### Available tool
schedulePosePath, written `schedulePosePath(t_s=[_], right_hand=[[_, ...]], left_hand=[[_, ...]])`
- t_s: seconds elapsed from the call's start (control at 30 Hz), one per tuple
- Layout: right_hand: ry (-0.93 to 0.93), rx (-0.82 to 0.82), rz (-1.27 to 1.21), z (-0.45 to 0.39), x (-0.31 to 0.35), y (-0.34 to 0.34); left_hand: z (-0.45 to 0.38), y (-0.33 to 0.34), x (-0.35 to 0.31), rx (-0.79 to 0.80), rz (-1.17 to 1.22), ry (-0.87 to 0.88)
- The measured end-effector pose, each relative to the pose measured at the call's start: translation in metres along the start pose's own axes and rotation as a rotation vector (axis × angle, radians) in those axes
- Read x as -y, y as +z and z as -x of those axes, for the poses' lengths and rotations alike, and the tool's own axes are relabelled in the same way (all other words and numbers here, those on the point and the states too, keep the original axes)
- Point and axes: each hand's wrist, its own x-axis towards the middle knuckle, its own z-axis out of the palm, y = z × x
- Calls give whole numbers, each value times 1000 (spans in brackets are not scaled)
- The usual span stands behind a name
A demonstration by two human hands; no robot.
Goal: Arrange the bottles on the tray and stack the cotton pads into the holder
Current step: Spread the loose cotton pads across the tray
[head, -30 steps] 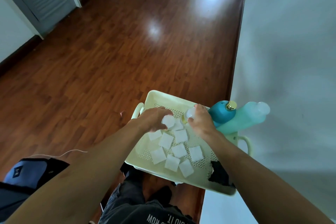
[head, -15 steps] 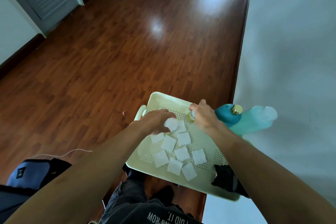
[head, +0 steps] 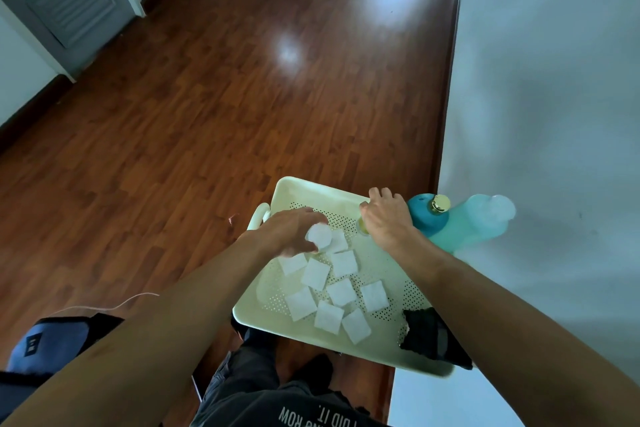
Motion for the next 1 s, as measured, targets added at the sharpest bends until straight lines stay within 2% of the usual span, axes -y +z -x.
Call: schedulePosePath(t_s=[0.23,0.53,0.83,1.0], right_hand=[[-75,-145,-37,19,1,10],[-177,-373,-338,68,4,44],[-55,-59,-505,102,35,88],[132,79,-797,110,40,107]], left_hand=[[-10,-21,-9,-66,104,-37],[-37,-39,-16,-167,35,-98],[-63,-16,-30,-176,33,-133],[-69,-3,-43,-184,91,-101]])
